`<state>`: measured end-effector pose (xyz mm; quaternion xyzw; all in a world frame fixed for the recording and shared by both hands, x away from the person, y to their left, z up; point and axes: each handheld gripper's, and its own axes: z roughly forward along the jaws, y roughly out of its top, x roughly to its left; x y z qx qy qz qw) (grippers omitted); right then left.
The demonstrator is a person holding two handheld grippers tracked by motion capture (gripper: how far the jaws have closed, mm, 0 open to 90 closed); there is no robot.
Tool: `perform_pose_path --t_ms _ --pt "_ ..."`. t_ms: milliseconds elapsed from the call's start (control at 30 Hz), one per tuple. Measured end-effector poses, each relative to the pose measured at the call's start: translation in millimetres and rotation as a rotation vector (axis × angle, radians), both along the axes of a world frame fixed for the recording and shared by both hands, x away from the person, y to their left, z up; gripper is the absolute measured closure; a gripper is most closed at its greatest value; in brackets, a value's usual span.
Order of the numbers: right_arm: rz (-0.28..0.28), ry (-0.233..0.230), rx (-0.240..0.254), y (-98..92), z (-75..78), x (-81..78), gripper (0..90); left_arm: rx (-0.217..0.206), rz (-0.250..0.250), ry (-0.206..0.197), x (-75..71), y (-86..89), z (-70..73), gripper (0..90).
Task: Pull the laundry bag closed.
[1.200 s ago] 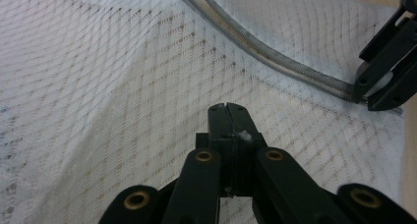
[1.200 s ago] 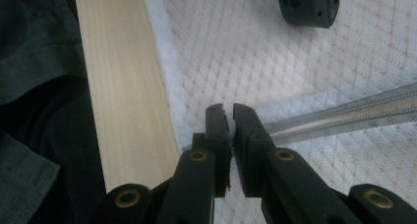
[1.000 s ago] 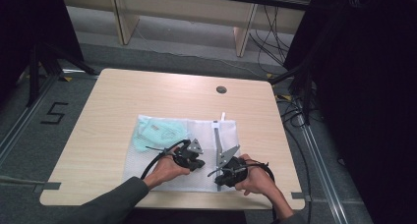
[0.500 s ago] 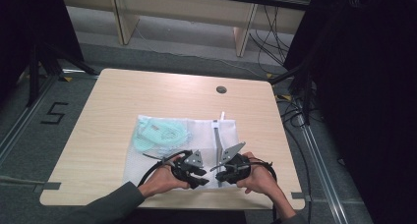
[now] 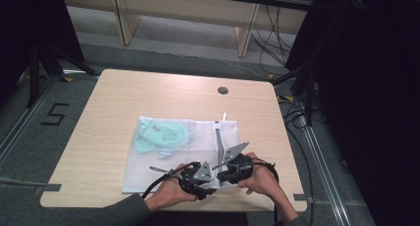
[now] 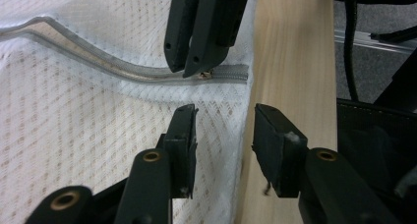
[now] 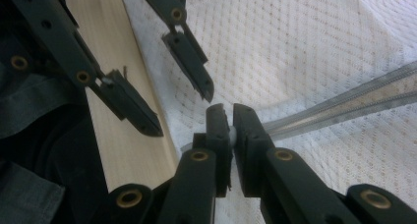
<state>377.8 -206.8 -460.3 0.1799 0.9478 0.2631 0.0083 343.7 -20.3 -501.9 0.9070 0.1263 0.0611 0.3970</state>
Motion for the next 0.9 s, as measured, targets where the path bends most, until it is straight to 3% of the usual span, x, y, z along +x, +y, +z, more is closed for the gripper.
perform_pose_path --t_ms 33,67,100,133,200,267,300,400,467,533,767,900 --pt "-0.001 -0.008 -0.002 -0.3 -0.1 0.4 86.6 -0.023 0.012 0.009 -1.6 -2.2 -1.7 61.8" --pt "-0.002 -0.007 -0.001 -0.5 0.0 0.3 86.6 0.011 -0.004 -0.011 -0.1 -2.0 -1.2 62.3" --pt "0.000 -0.005 0.001 -0.6 0.0 0.5 86.6 -0.019 0.011 0.003 -2.0 -4.9 -3.2 62.7" --pt "-0.002 -0.005 0.001 -0.6 0.0 0.6 86.6 0.011 -0.007 -0.015 -0.5 -4.8 -2.5 63.4" --pt "-0.004 -0.002 0.001 -0.3 -0.1 0.8 86.6 0.010 0.002 -0.021 -1.1 -7.7 -3.7 64.6" --pt "-0.005 0.002 -0.001 -0.5 0.5 1.4 86.5 0.038 0.015 -0.062 -1.1 -9.0 -3.4 71.0" --pt "-0.005 0.002 -0.001 -0.5 0.5 1.4 86.5 0.064 -0.004 -0.065 -0.6 -8.6 -2.4 71.0" --pt "-0.012 -0.002 0.001 -0.9 0.4 1.8 86.6 0.077 0.002 -0.084 -1.9 -10.6 -2.6 79.3" --pt "-0.016 -0.009 0.000 -1.2 1.0 2.6 86.6 0.055 0.007 -0.086 -4.4 -12.6 -4.0 85.0" --pt "-0.017 -0.010 0.001 -2.0 1.1 3.2 86.5 0.083 -0.054 -0.117 -2.1 -12.3 -1.8 87.3" --pt "-0.017 -0.008 -0.002 -3.0 -1.9 4.7 86.5 0.085 -0.048 -0.101 -5.1 -11.9 -2.4 88.3" --pt "-0.008 -0.002 -0.010 -3.5 -4.9 6.5 86.6 0.092 -0.066 -0.118 -4.4 -11.2 -1.8 88.4"
